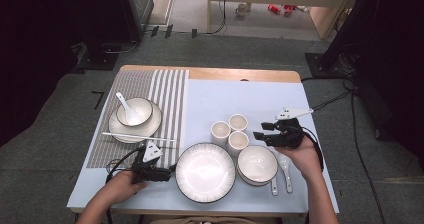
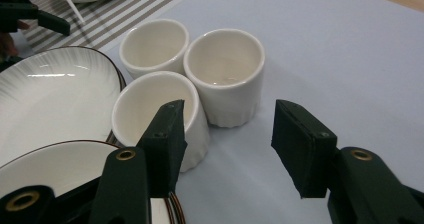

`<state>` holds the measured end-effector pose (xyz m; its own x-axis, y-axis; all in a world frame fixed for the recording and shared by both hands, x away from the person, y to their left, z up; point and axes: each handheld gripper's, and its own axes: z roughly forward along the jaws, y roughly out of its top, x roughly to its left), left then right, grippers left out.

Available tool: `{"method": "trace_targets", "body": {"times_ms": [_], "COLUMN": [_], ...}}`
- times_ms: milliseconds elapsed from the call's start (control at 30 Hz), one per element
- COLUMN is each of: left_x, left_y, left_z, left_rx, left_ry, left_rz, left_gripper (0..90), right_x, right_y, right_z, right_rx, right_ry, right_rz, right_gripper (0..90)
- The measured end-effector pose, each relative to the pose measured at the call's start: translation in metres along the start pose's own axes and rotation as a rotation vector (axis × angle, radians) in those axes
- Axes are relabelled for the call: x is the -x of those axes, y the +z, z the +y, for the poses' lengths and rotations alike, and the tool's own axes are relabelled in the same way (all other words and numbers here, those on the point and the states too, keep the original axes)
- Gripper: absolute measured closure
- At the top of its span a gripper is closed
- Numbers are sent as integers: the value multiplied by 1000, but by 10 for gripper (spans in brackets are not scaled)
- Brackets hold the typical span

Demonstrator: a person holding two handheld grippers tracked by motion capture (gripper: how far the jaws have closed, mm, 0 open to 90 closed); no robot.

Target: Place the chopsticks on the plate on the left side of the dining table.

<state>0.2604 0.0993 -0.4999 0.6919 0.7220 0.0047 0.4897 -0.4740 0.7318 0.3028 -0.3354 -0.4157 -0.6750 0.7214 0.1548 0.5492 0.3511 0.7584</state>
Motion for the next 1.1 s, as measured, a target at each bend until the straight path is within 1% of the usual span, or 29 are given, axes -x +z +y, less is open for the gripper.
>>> {"method": "trace_targets", "body": {"times_ms": [167, 267, 400, 433, 467, 600, 733, 833, 867, 1033, 1100], "left_x": [0, 0, 0, 0, 0, 0, 0, 0, 0, 0, 0], "left_y": [0, 0, 0, 0, 0, 0, 0, 0, 0, 0, 0], "left_z": [0, 0, 0, 0, 0, 0, 0, 0, 0, 0, 0], "left_rx": [0, 0, 0, -1, 0, 0, 0, 1, 0, 0, 0], "left_ry": [0, 0, 0, 1, 0, 0, 1, 0, 1, 1, 1], "left_rz": [0, 0, 0, 0, 0, 0, 0, -1, 0, 0, 0], "left_gripper": [135, 135, 135, 135, 135, 135, 135, 135, 135, 135, 135], "right_x": [1, 3, 6, 6, 8, 12, 15, 18, 19, 22, 22], "right_y": [-5, -9, -16, -18, -20, -24, -27, -30, -31, -32, -32], "right_z": [-5, -9, -14, -16, -19, -28, -35, -41, -43, -50, -53], "right_rx": [8, 18, 38, 39, 43, 33, 31, 38, 40, 31, 30], "right_ry": [13, 21, 43, 55, 56, 87, 102, 110, 122, 128, 130], "right_rz": [-9, -35, -58, -62, -69, -87, -102, -119, -125, -152, -176], "right_gripper": [468, 469, 473, 473, 474, 477, 478, 481, 483, 485, 489]}}
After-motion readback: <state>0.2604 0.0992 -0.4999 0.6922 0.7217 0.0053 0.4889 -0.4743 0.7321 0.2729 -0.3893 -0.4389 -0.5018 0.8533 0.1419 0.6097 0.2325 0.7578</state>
